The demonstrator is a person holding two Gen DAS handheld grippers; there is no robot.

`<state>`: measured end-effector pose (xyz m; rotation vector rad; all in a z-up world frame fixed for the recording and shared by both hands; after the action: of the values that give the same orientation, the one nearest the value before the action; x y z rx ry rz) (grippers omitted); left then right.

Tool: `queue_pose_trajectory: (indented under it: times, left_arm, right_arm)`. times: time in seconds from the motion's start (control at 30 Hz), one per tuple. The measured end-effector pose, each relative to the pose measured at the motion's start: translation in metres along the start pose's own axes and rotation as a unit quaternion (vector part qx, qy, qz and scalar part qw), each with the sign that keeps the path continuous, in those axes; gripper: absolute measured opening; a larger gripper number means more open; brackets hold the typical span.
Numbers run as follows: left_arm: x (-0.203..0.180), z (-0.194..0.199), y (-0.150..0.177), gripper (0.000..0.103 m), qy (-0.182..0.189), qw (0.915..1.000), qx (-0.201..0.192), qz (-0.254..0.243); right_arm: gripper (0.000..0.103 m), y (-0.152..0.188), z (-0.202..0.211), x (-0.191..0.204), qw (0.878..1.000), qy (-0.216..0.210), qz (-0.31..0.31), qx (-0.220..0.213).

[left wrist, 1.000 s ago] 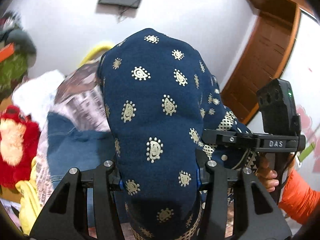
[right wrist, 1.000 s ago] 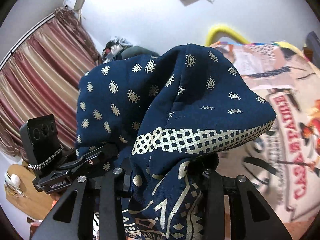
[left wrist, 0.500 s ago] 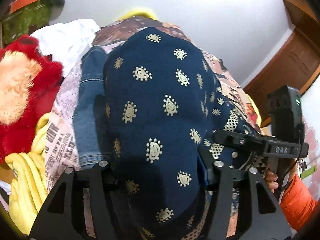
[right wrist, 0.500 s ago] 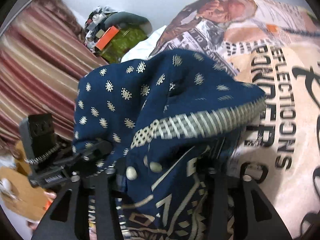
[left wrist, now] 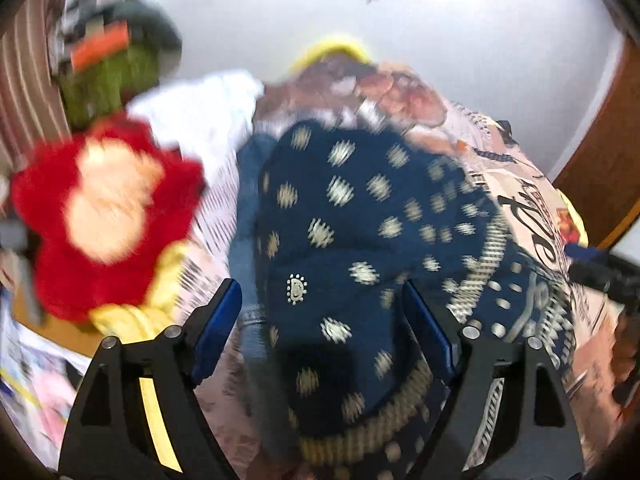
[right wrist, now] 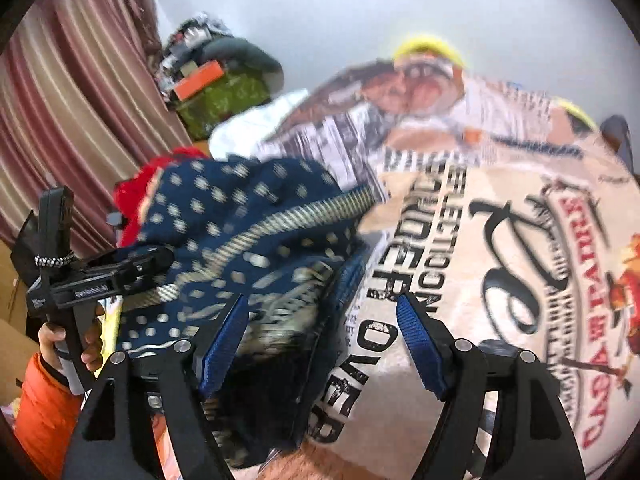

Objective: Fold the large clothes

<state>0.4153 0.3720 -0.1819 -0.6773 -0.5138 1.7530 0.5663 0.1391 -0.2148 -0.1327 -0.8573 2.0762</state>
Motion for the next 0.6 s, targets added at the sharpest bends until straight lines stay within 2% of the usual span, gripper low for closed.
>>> queue_pose_trajectory:
  times: [0.1, 0.17, 0.3, 0.4, 0.47, 0.6]
  left_arm:
    - [-0.014, 0.029, 0.002, 0.084, 0.014, 0.9993, -0.026, -0.023]
    - [-0.023, 0.039, 0.008, 0.088, 0.018, 0.9988, -0.029, -0.036]
    - [-0.033, 0.028, 0.027, 0.090, -0.014, 0.9976, -0.007, -0.068]
    - [-0.028, 0.009, 0.047, 0.090, -0.037, 0.9965, 0.027, -0.070]
    - [-0.022, 0.001, 0.060, 0.091, -0.047, 0.9958, 0.041, -0.067]
    - [-0.008, 0.009, 0.080, 0.091, -0.040, 0.9975, 0.040, -0.043]
  right_arm:
    - [0.075, -0.004, 0.024, 0.020, 0.999, -0.008, 0.025, -0.034]
    - [0.075, -0.003, 0.033, 0.042, 0.997, -0.007, 0.053, -0.051]
    - [0.082, 0.008, 0.025, 0.078, 0.993, 0.000, 0.100, -0.061]
    - [0.082, 0.021, -0.001, 0.087, 0.992, 0.018, 0.115, -0.041]
    - [0.082, 0.030, -0.024, 0.081, 0.993, 0.033, 0.112, -0.004]
    - [0.082, 0.048, -0.037, 0.058, 0.992, 0.065, 0.103, 0.019]
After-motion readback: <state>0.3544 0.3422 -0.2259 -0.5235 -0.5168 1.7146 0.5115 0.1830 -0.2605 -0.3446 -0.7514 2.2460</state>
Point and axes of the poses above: each gripper's, at about its wrist camera, not at the fingertips, and z roughly against the way its jaws point, x to its left, y to its underside, the point moved 1 cm from there along -z, roughly the way its jaws point, and after that the axes turned 4 degrees about y, right-handed, at the moved point
